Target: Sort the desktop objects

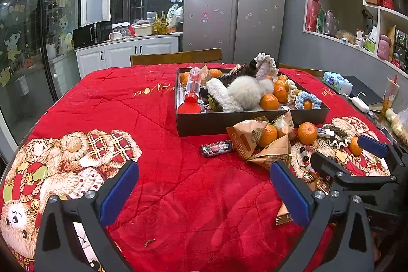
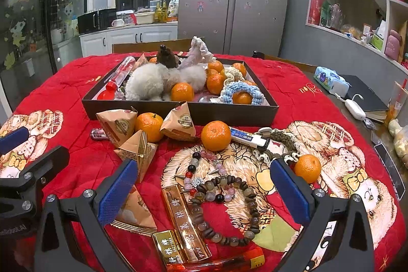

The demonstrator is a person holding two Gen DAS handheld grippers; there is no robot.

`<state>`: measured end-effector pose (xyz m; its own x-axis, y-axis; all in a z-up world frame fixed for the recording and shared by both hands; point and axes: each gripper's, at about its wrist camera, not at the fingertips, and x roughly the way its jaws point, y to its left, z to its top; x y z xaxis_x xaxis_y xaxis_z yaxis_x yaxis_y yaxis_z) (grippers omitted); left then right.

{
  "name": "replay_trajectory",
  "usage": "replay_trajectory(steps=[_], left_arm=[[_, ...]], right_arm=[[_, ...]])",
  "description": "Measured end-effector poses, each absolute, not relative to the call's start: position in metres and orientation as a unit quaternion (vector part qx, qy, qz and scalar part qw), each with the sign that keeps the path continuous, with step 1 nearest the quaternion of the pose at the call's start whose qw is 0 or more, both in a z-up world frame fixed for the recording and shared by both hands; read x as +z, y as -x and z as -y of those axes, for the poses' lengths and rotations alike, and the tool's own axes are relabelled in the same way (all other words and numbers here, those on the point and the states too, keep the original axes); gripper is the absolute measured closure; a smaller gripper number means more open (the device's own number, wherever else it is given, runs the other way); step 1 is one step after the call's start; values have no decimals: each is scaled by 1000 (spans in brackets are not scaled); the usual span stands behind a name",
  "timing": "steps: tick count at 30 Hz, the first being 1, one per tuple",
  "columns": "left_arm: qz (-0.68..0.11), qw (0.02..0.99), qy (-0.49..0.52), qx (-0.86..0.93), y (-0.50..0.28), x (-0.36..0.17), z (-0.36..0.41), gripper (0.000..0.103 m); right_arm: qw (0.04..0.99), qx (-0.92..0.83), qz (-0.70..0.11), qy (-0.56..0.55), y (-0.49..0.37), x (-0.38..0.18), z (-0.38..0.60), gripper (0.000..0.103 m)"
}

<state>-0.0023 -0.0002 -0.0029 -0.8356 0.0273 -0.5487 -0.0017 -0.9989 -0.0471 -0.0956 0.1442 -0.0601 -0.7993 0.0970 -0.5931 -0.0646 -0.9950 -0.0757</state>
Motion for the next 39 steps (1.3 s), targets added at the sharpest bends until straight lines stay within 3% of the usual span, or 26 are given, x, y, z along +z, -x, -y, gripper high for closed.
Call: replay_trajectory(steps=[39], left_arm=[[20, 13, 295, 955, 3, -5, -1, 0]], right_arm=[[44, 946, 26, 319, 97, -61, -144, 0]])
